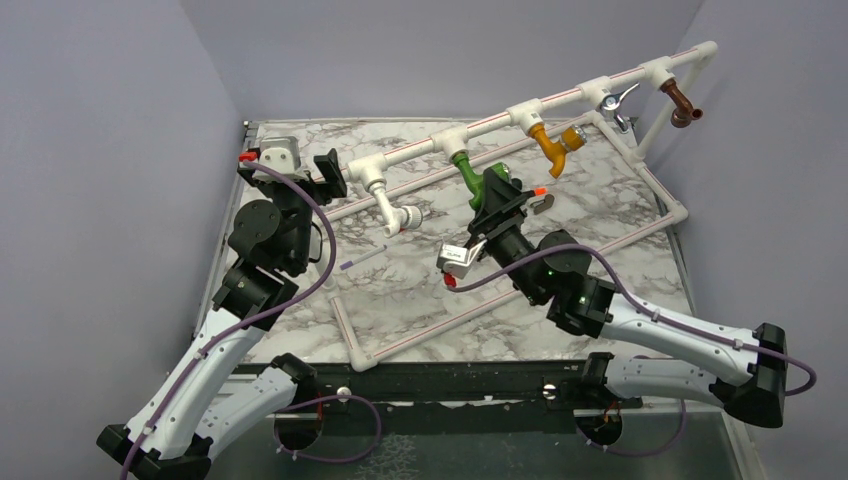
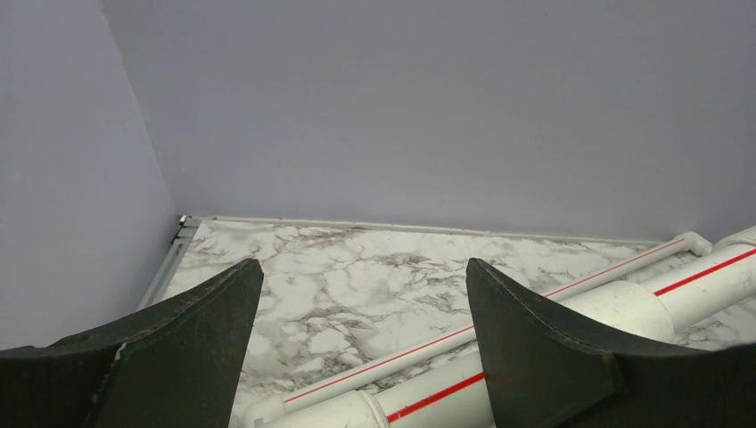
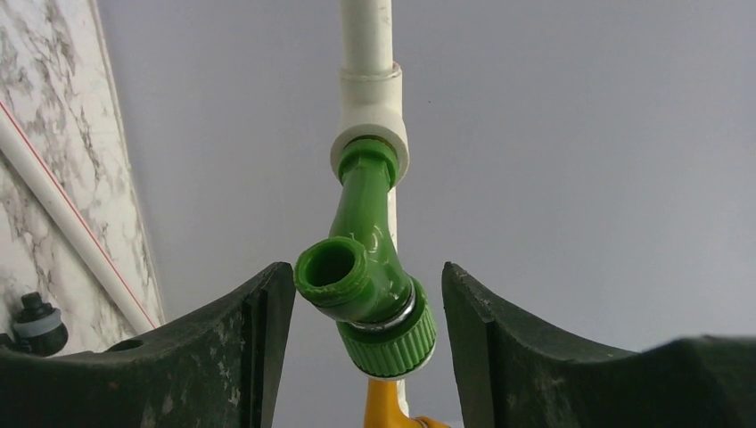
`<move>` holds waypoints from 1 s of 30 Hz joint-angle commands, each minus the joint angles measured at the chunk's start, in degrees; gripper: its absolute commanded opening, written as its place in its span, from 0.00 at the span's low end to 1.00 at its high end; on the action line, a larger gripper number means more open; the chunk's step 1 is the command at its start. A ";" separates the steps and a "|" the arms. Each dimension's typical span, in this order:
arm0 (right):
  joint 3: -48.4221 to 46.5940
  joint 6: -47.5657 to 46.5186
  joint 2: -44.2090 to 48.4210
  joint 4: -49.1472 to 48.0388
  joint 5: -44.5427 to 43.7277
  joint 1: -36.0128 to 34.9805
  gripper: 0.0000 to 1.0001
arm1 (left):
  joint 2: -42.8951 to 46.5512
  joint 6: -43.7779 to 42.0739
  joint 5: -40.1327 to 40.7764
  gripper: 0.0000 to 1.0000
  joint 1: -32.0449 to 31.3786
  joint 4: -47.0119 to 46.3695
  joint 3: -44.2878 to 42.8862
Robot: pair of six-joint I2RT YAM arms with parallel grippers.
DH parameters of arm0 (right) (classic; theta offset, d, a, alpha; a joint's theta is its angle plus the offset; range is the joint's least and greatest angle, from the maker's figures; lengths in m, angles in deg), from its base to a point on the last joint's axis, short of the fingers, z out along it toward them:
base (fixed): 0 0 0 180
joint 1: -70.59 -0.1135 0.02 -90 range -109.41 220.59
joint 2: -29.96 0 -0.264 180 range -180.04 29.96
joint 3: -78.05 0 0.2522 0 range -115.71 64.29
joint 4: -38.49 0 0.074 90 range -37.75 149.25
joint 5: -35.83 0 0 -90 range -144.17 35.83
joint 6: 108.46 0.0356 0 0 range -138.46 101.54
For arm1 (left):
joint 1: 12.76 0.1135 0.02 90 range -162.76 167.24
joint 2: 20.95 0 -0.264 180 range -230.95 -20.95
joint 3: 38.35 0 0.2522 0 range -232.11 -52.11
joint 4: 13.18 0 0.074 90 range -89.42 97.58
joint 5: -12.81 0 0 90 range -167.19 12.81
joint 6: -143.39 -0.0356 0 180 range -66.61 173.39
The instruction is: Install the water faucets
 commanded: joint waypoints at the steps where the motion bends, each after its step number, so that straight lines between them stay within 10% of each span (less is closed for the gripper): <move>1: -0.23 -2.62 -1.09 -2.48 -3.33 -0.03 0.63 | -1.88 -0.01 -2.72 0.85 -0.53 4.93 1.06; 10: -0.27 -0.33 -2.98 -6.95 -4.06 -0.03 0.47 | -1.77 0.00 -2.69 0.85 -0.62 4.88 1.04; 18: -1.46 8.26 -4.06 -9.00 -4.60 -0.03 0.03 | -1.57 -0.01 -2.59 0.85 -0.62 4.92 1.05; 30: -0.74 38.11 -4.41 -21.86 -6.31 -0.03 0.01 | -1.82 -0.01 -2.47 0.85 -0.64 4.93 1.05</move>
